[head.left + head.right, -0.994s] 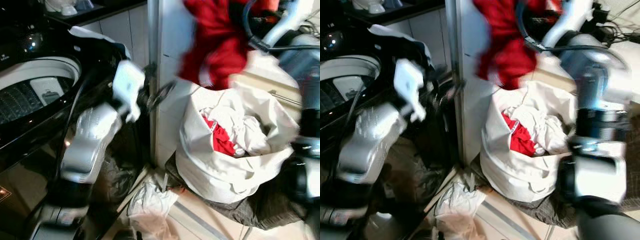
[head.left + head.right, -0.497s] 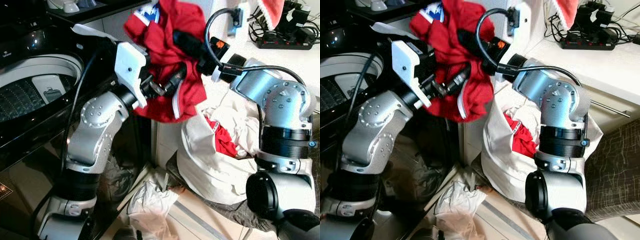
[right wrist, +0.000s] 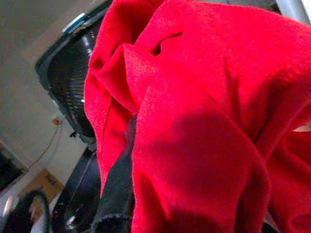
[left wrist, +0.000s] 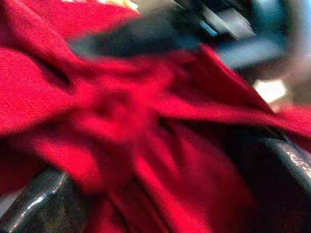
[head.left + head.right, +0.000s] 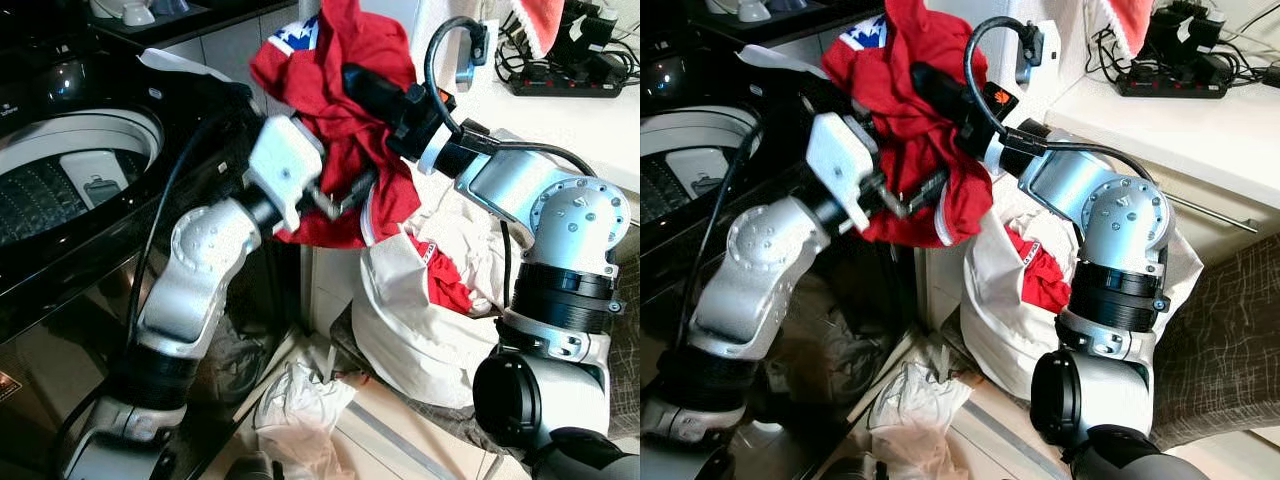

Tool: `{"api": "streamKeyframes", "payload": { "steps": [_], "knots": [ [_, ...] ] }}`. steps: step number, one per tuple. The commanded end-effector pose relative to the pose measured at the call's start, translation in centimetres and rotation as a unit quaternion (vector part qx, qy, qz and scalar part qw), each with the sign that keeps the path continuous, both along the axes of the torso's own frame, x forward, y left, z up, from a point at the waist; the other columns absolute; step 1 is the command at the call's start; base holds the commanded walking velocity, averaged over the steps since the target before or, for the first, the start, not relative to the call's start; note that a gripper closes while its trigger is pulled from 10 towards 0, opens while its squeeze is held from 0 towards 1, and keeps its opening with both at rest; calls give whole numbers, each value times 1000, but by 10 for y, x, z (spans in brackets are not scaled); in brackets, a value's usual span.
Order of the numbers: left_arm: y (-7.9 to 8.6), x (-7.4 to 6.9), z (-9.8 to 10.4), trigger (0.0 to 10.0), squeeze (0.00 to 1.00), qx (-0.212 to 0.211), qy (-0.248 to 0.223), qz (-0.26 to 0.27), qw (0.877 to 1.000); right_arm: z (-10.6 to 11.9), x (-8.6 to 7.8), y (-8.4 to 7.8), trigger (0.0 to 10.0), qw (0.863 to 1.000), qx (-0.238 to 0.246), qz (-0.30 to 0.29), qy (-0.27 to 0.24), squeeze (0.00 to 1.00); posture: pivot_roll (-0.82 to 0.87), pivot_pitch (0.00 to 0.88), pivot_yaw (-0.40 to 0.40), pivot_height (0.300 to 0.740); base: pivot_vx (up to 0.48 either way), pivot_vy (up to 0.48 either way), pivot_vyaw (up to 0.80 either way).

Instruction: Clothes washing

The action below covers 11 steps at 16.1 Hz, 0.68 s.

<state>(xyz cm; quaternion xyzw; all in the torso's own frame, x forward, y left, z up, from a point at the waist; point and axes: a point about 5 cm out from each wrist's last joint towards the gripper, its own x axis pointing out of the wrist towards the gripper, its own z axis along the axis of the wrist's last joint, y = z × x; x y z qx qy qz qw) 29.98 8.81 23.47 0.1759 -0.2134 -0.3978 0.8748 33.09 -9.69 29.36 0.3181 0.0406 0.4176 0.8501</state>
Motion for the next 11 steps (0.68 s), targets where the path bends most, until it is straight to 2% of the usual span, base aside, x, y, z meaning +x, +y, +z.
{"api": "streamKeyframes", "payload": {
  "steps": [1, 2, 3, 5, 6, 8, 10, 11],
  "knots": [
    [-2, -5, -8, 10000, 1000, 23, 9, -24, 999, 12, -4, -2, 0, 1000, 8, -3, -23, 0, 35, 0, -12, 740, 0, 0, 0],
    [7, -8, -11, 10000, 1000, 26, 19, -26, 999, 12, -2, -7, 0, 1000, 6, -16, -19, 0, 35, 0, -12, 740, 0, 0, 0],
    [28, -12, -8, 10000, 1000, 21, 29, -15, 999, 11, 1, -13, 0, 999, -2, -33, -15, 0, 35, 0, -12, 740, 0, 0, 0],
    [44, -13, -3, 10000, 1000, 32, 28, -1, 999, 9, 5, -17, 0, 999, -4, -47, -5, 0, 51, 0, -27, 740, 0, 0, 0],
    [47, -14, 1, 10000, 1000, 34, 13, 2, 999, 7, 7, -17, 0, 999, -2, -54, 2, 0, 57, 0, -32, 740, 0, 0, 0],
    [43, -15, 11, 10000, 1000, 20, -8, -5, 1000, 5, 9, -16, 0, 998, 0, -62, 12, 0, 61, 0, -34, 740, 0, 0, 0],
    [21, -21, 19, 10000, 1000, 9, -25, -48, 999, -3, 14, -12, 0, 995, -3, -85, 45, 0, 61, 0, -34, 740, 0, 0, 0],
    [15, -20, 18, 10000, 1000, 6, -23, -50, 998, -4, 15, -10, 0, 995, -1, -89, 51, 0, 56, 0, -28, 740, 0, 0, 0]
  ]
}}
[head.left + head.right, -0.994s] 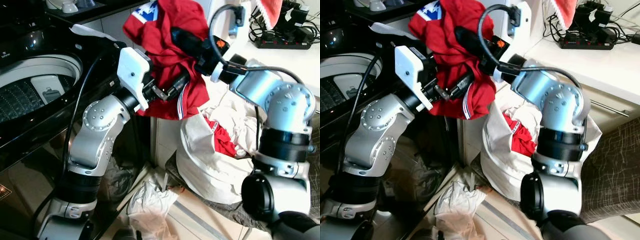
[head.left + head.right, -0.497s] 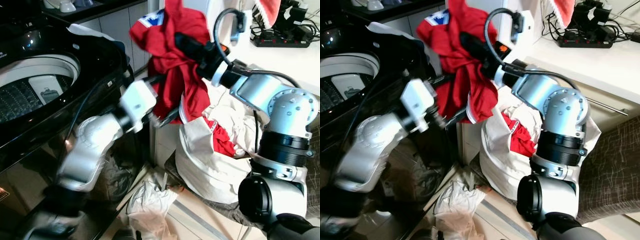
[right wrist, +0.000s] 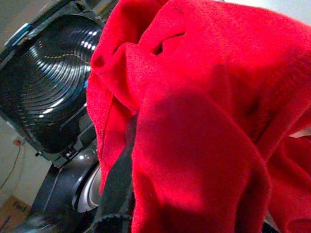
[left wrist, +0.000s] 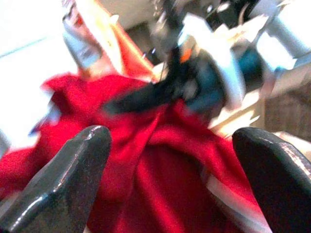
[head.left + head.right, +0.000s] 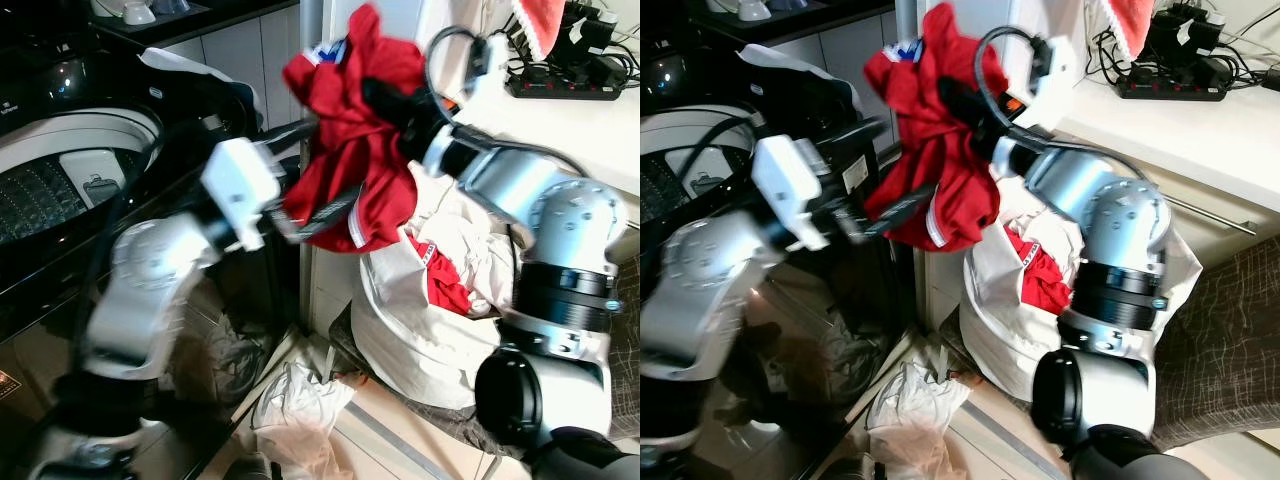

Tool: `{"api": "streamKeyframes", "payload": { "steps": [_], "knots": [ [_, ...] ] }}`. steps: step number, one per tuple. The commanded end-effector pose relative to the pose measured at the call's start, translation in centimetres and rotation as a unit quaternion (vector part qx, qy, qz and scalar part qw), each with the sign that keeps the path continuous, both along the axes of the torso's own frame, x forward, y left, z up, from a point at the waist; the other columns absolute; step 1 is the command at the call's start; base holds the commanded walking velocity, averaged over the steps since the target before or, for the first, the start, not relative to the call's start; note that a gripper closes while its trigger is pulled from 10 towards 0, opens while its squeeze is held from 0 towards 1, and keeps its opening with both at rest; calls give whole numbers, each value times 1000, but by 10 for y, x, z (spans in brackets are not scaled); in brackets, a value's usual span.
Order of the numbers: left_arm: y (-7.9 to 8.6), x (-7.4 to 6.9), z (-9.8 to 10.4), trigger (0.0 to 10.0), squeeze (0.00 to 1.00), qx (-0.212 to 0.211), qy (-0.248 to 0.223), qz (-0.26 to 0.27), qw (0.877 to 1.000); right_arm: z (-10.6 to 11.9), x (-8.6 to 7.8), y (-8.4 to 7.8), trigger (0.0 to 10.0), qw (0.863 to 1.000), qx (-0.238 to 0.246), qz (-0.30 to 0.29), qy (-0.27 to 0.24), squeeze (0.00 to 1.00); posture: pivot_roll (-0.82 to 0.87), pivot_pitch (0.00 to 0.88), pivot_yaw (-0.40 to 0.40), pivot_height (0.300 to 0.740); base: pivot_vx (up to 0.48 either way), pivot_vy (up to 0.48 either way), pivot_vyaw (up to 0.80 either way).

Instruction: Clothes washing

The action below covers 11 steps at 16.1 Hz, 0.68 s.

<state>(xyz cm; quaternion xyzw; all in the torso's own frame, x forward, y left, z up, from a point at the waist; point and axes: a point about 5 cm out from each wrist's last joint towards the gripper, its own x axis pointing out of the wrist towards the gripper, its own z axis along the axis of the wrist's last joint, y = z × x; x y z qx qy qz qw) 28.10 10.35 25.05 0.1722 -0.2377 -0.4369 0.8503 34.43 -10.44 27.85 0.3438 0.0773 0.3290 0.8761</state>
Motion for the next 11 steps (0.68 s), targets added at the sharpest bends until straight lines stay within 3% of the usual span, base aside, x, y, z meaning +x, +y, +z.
{"api": "streamKeyframes", "payload": {
  "steps": [1, 5, 11],
  "knots": [
    [-6, 0, 0, 10000, 1000, 13, -16, 2, 1000, 11, 2, -1, 0, 1000, 9, -15, -12, 0, 54, 0, -26, 740, 0, 0, 0],
    [-23, 1, -10, 10000, 1000, 31, -12, -22, 999, 14, 0, 5, 0, 999, 30, -12, -3, 0, 46, 0, -21, 740, 0, 0, 0],
    [-36, 12, -30, 10000, 1000, 69, -22, 7, 997, 17, -4, 16, 0, 999, 49, 9, 5, 0, 41, 0, -22, 740, 0, 0, 0]
  ]
}}
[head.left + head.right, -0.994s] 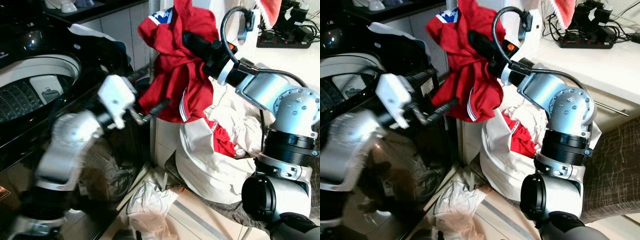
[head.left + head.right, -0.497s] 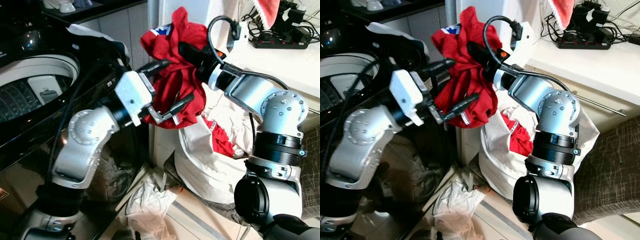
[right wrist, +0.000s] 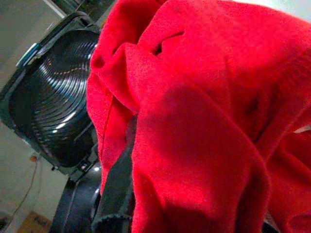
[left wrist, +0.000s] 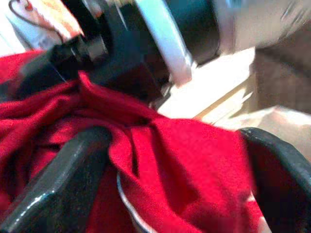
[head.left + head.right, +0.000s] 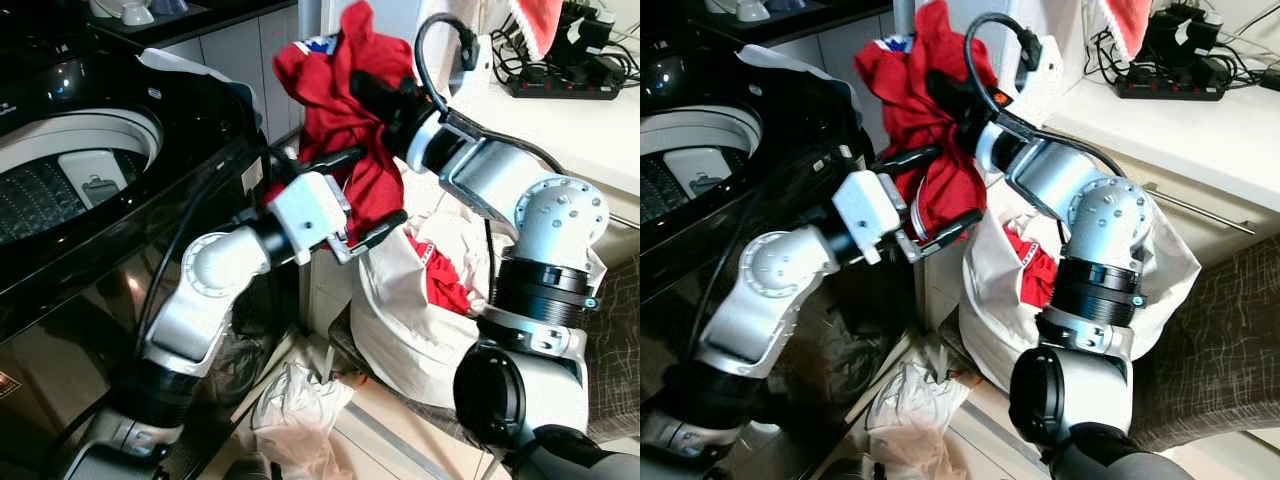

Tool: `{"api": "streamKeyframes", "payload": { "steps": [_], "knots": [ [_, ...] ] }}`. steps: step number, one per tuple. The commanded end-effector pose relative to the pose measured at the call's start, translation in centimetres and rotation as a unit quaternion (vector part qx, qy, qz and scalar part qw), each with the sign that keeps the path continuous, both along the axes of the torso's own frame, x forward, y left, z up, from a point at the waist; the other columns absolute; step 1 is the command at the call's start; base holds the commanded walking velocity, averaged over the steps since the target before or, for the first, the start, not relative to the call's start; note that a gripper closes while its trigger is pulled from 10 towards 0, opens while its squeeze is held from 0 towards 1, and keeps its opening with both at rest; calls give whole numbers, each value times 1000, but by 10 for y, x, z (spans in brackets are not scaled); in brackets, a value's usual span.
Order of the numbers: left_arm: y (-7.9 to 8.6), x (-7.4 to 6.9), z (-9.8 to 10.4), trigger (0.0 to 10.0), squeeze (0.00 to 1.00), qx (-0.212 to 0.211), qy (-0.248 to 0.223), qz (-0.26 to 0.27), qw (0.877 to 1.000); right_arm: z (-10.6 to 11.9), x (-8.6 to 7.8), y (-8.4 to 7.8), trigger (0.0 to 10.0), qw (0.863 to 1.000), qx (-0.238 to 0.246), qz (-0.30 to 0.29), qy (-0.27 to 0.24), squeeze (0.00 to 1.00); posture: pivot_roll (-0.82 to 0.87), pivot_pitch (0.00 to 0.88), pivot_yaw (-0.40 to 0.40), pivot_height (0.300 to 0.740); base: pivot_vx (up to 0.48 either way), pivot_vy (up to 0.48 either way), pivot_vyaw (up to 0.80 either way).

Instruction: Clothes washing

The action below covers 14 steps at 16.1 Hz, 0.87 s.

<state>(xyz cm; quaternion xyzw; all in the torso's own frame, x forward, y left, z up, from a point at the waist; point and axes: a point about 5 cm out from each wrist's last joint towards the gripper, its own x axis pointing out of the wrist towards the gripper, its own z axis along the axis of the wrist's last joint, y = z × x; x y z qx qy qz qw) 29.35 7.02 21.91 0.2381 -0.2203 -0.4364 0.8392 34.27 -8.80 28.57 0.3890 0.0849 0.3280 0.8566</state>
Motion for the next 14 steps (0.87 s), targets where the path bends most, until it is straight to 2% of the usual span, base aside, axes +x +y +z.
{"api": "streamKeyframes", "payload": {
  "steps": [1, 2, 3, 4, 5, 6, 7, 8, 10, 14],
  "knots": [
    [0, 6, -3, 10000, 1000, 25, -9, 27, 999, 10, -4, 2, 0, 1000, 6, 7, -16, 0, 41, 0, -22, 740, 0, 0, 0],
    [3, 12, -6, 10000, 1000, 39, -24, 56, 997, 9, -6, 4, 0, 1000, 7, 13, -14, 0, 37, 0, -21, 740, 0, 0, 0],
    [10, 22, -6, 10000, 1000, 47, -48, 115, 991, 8, -8, 8, 0, 1000, 6, 20, -13, 0, 33, 0, -18, 740, 0, 0, 0],
    [16, 28, -3, 10000, 1000, 36, -61, 149, 986, 7, -10, 9, 0, 1000, 6, 23, -12, 0, 33, 0, -18, 740, 0, 0, 0],
    [17, 28, -2, 10000, 1000, 31, -61, 154, 986, 7, -10, 9, 0, 1000, 5, 23, -11, 0, 33, 0, -18, 740, 0, 0, 0],
    [20, 29, 0, 10000, 553, 19, -62, 158, 985, 6, -10, 9, 0, 1000, 3, 23, -10, 0, 31, 0, -17, 740, 0, 0, 0],
    [21, 29, 0, 10000, 27, 10, -60, 160, 985, 6, -11, 9, 0, 1000, 3, 23, -8, 0, 31, 0, -17, 740, 0, 0, 0],
    [21, 29, 0, 0, 0, -2, -53, 158, 986, 6, -11, 9, 0, 1000, 2, 23, -8, 0, 30, 0, -18, 740, 0, 0, 0],
    [21, 30, 1, 0, 0, -31, -45, 164, 985, 6, -12, 8, 0, 1000, 0, 25, -6, 0, 31, 0, -24, 740, 0, 0, 0],
    [26, 32, 4, 0, 0, -39, -53, 180, 982, 5, -12, 8, 0, 1000, -2, 26, -4, 0, 34, 0, -27, 740, 0, 0, 0]
  ]
}}
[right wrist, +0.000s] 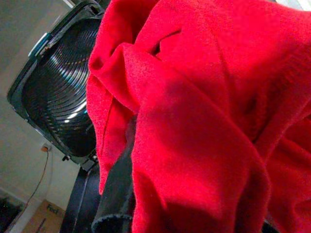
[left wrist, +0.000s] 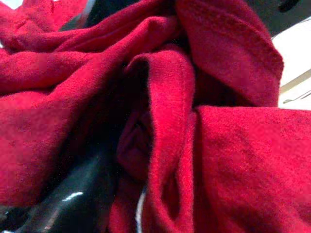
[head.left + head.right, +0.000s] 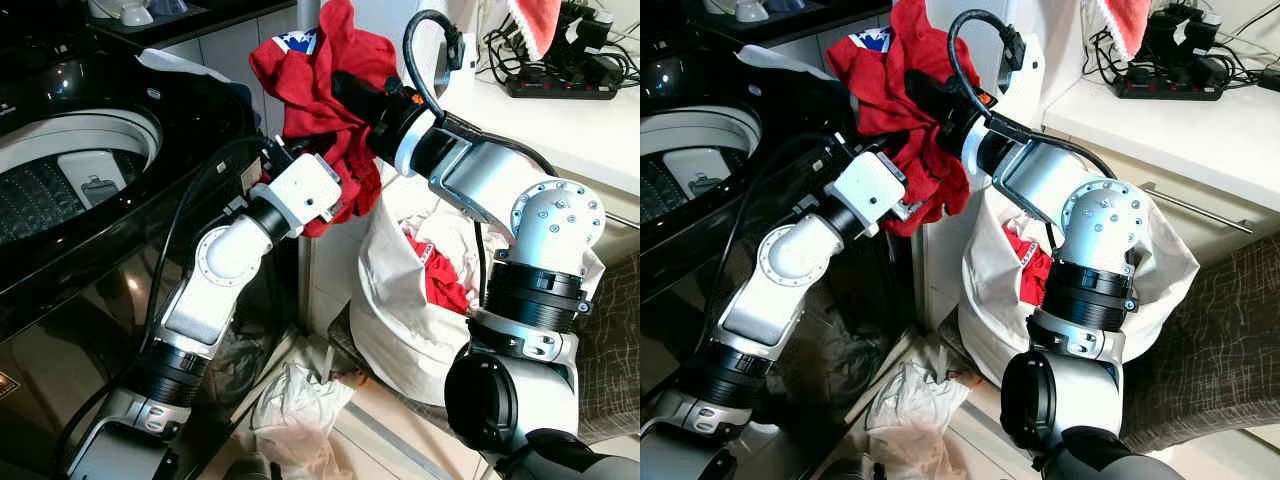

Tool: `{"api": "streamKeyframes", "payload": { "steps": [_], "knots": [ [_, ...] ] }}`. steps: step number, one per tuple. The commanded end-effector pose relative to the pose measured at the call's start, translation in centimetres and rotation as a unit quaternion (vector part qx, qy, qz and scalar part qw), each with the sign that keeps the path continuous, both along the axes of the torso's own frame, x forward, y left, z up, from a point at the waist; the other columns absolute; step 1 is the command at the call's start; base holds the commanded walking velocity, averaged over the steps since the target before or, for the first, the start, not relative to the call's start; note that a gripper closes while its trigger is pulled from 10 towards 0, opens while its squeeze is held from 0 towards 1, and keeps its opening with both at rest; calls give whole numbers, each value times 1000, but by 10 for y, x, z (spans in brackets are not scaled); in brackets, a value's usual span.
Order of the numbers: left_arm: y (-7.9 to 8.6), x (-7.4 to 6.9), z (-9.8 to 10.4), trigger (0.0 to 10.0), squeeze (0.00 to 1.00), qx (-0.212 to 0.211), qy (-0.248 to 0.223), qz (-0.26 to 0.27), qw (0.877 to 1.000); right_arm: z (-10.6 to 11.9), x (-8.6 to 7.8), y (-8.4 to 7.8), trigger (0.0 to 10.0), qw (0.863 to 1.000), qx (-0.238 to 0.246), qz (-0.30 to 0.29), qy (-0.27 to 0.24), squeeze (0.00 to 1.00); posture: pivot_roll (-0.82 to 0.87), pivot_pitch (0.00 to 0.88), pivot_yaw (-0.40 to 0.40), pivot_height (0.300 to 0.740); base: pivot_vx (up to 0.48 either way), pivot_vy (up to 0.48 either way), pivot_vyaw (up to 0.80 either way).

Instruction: Clothes washing

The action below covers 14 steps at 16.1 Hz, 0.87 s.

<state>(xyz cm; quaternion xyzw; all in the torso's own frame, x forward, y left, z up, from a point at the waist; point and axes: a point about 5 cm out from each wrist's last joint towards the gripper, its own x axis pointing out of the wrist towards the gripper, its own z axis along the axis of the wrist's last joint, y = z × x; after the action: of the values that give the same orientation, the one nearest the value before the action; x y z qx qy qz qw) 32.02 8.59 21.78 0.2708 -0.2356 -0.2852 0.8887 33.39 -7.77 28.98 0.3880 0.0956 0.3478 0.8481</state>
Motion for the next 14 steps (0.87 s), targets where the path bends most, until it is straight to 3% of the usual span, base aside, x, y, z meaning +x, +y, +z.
{"api": "streamKeyframes", "payload": {
  "steps": [1, 14],
  "knots": [
    [11, 6, 5, 0, 0, -17, -3, 28, 999, 1, -3, -2, 0, 1000, -3, 2, -6, 0, 34, 0, -27, 740, 0, 0, 0],
    [15, 8, 5, 0, 0, -27, 3, 33, 999, -1, -1, -3, 0, 1000, -14, -4, -3, 0, 34, 0, -27, 740, 0, 0, 0]
  ]
}}
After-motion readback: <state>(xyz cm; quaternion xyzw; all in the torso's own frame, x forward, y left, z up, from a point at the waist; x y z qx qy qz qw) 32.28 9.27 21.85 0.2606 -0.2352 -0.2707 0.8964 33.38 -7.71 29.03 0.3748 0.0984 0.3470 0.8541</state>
